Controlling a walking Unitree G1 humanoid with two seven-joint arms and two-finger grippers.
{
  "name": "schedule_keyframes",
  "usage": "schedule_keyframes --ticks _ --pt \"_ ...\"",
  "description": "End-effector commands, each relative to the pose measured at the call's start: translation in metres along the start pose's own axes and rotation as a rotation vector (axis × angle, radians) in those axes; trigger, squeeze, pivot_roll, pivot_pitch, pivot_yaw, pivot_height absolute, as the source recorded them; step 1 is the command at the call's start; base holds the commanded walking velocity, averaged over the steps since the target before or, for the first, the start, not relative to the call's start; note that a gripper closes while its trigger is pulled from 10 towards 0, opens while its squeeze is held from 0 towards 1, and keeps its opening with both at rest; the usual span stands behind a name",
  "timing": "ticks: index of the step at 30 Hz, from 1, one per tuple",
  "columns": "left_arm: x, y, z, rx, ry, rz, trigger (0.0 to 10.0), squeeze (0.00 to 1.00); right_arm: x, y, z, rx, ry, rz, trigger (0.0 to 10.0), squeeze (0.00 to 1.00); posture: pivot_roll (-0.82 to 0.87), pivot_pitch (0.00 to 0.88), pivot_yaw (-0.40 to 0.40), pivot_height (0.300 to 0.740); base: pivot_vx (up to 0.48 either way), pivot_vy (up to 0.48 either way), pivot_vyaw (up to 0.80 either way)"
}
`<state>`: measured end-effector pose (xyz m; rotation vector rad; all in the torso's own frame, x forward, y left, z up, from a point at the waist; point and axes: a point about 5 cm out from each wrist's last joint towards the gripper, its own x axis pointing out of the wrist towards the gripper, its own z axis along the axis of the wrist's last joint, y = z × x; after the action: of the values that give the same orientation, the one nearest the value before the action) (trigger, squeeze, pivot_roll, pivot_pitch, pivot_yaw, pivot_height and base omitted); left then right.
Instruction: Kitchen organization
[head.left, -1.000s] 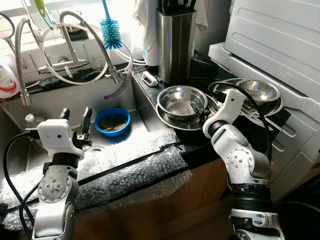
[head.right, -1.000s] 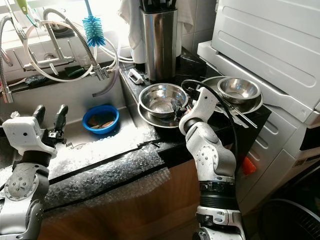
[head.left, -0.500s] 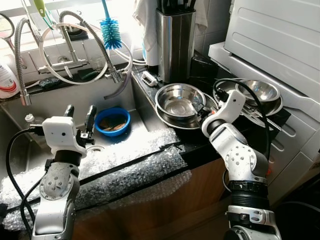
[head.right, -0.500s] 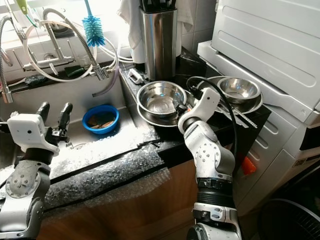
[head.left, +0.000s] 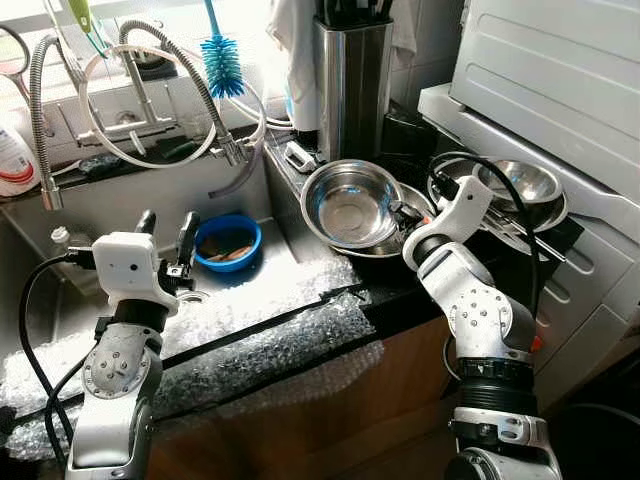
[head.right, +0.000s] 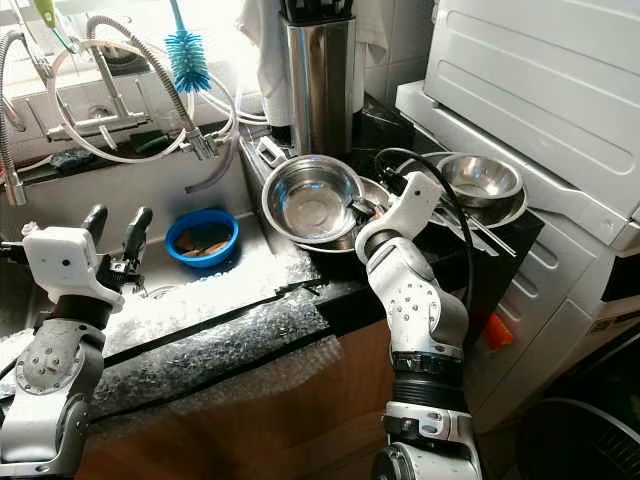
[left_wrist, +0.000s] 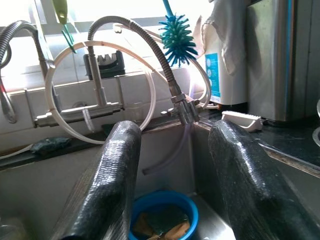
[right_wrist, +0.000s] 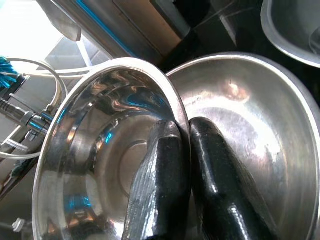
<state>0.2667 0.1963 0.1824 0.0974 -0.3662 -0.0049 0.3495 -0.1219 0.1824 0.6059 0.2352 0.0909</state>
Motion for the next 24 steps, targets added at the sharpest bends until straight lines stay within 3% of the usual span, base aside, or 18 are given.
schedule_keyframes --ticks 1,12,13,14,15,18,24 --pt "0.003 0.001 0.007 0.012 -0.028 0.008 10.0 0.0 0.001 0.001 0.0 -0.022 0.004 -0.012 0.0 0.0 -0.1 0.0 0.064 0.74 0.0 0.0 0.0" --pt "0.009 0.014 0.021 -0.039 -0.09 0.115 10.0 0.0 -0.002 0.01 0.024 -0.068 -0.185 0.052 0.0 0.0 -0.1 0.0 0.061 0.74 0.0 0.0 0.0" --pt "0.013 0.015 0.027 -0.069 -0.114 0.123 10.0 0.0 -0.004 0.016 0.028 -0.076 -0.236 0.107 4.8 0.0 -0.1 0.0 0.058 0.74 0.0 0.0 0.0" --pt "0.013 0.015 0.027 -0.069 -0.114 0.123 10.0 0.0 -0.004 0.016 0.028 -0.076 -0.236 0.107 4.8 0.0 -0.1 0.0 0.058 0.74 0.0 0.0 0.0" --pt "0.015 0.015 0.032 -0.105 -0.128 0.128 10.0 0.0 -0.005 0.019 0.029 -0.112 -0.268 0.14 10.0 0.0 -0.1 0.0 0.055 0.74 0.0 0.0 0.0" --pt "0.015 0.017 0.035 -0.119 -0.139 0.139 10.0 0.0 -0.005 0.021 0.029 -0.119 -0.28 0.163 10.0 0.0 -0.09 0.0 0.054 0.74 0.0 0.0 0.0" --pt "0.019 0.016 0.044 -0.301 -0.16 0.115 10.0 0.0 -0.011 0.037 0.033 -0.096 -0.341 0.336 10.0 0.0 -0.09 0.0 0.051 0.74 0.0 0.0 0.0"
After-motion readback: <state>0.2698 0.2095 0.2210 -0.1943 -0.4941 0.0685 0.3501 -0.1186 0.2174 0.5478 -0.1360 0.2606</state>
